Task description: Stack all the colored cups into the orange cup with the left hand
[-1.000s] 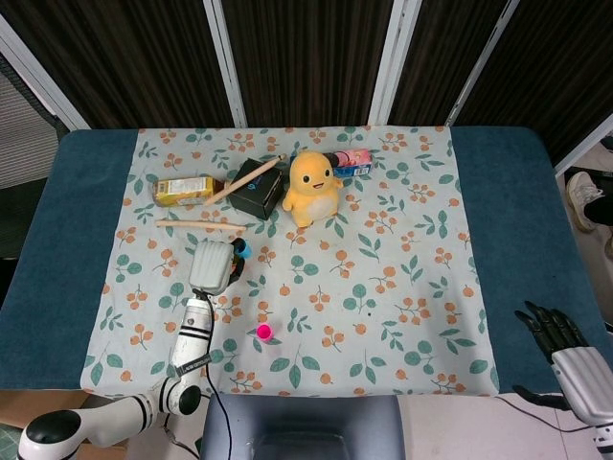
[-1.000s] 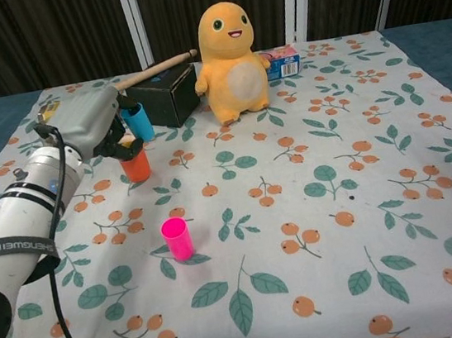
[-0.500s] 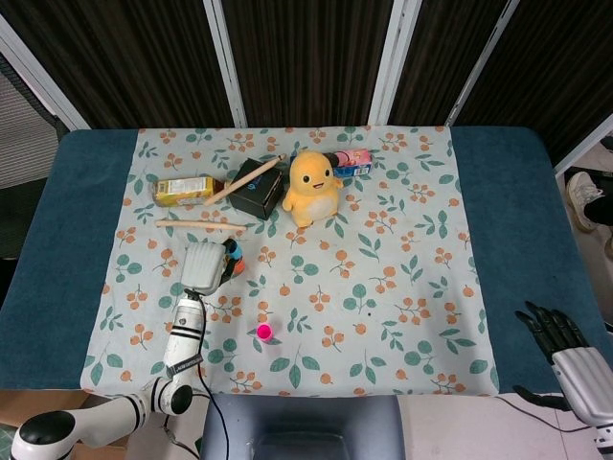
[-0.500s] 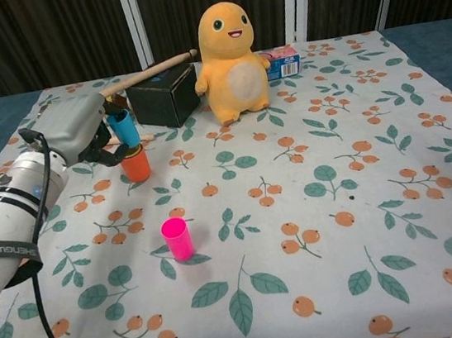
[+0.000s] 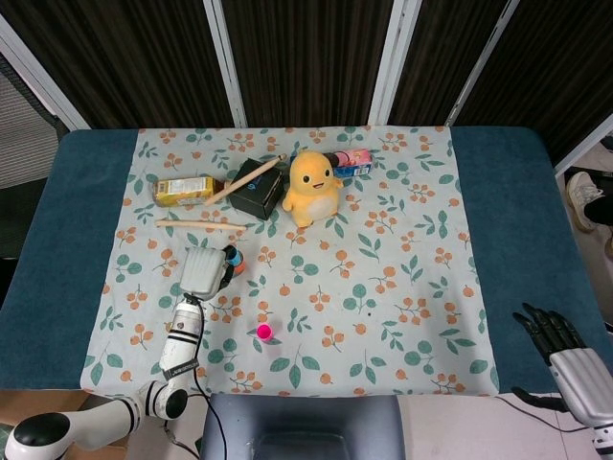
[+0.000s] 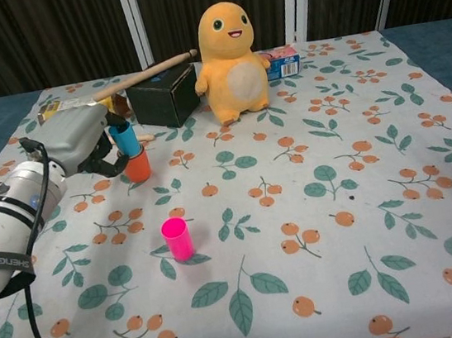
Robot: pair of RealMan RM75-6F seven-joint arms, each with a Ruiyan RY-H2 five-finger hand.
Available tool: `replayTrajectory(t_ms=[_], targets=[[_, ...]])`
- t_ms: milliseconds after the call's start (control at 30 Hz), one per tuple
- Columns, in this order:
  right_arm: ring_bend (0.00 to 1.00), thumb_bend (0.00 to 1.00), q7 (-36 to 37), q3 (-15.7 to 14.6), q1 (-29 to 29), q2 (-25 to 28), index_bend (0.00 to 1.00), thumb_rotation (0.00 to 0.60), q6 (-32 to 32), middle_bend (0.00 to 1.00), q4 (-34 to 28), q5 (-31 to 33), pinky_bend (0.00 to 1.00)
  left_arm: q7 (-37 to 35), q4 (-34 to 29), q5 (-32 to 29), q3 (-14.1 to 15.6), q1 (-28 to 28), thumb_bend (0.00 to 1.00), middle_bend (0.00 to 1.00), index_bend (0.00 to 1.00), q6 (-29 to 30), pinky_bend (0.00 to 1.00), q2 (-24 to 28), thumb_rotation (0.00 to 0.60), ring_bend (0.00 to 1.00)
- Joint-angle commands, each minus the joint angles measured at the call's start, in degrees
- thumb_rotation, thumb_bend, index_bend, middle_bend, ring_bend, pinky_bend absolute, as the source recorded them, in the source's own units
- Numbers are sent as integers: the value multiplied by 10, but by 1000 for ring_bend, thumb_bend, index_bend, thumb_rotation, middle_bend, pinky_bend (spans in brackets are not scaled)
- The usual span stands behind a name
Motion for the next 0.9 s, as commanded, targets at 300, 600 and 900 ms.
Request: replayTrajectory(t_ms=[300,600,900], targets=[[0,118,7,0,0,3,0,600,2,0,1,-1,0,14,-14,-7,2,-1,463,1000,318,-12,1000,9,600,1000],[0,118,4,-1,0,1,0,600,1,0,2,-3,0,-4,-119,32,34,32,456,1000,305,24,1000,65,600,1000],[0,118,-11,-8,1,-3,0,600,-4,0,-1,-18,0,-58,-392,68,134,99,435,1000,230,6,1000,223,600,1000]])
